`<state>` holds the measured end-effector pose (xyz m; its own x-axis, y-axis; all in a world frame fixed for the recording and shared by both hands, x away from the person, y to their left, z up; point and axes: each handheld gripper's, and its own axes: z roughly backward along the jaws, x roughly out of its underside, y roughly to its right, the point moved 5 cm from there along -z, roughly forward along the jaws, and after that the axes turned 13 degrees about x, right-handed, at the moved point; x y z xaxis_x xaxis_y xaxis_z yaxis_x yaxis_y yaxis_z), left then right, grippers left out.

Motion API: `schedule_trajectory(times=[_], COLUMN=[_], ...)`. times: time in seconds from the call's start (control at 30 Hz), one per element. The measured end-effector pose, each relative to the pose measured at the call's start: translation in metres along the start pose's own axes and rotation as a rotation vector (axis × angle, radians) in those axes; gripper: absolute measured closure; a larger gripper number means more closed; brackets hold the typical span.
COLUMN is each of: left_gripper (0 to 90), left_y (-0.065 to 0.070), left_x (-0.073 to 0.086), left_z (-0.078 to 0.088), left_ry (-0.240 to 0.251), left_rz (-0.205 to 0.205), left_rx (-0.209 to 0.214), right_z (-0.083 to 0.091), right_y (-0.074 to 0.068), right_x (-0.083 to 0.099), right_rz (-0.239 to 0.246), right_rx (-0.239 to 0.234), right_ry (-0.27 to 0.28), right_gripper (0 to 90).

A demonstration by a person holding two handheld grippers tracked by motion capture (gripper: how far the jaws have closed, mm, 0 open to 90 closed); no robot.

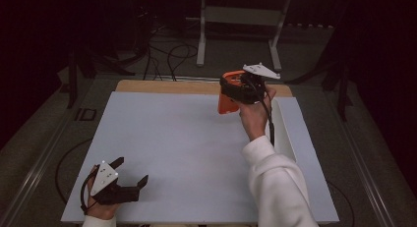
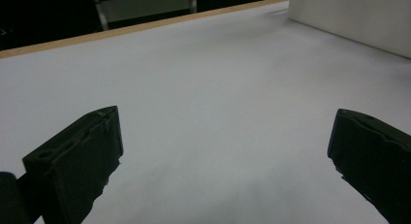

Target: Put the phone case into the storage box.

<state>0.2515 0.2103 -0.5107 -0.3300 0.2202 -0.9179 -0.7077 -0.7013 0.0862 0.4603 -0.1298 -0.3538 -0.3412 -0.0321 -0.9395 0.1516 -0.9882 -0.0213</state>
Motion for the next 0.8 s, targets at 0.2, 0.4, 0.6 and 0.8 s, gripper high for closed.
schedule_trajectory(times=[0.2,0.4,0.6,0.8], left_gripper=[0.0,0.1,0.1,0.0], left_y=[-0.001,-0.001,-0.001,-0.001], left_x=[0.0,0.0,0.0,0.0], left_z=[0.0,0.0,0.0,0.0], left_ry=[0.002,0.003,0.004,0.003], left_rz=[0.003,0.004,0.005,0.006], left_rx=[-0.003,-0.003,-0.003,-0.003], right_z=[-0.003,-0.004,-0.006,-0.007], right_y=[0.001,0.005,0.009,0.013], right_x=[0.001,0.0,0.0,0.0], right_rz=[-0.003,-0.005,-0.007,-0.01], right_rx=[0.005,0.008,0.015,0.021], right_ry=[-0.003,-0.001,-0.004,-0.004], right_gripper=[16.7,16.7,16.7,16.7])
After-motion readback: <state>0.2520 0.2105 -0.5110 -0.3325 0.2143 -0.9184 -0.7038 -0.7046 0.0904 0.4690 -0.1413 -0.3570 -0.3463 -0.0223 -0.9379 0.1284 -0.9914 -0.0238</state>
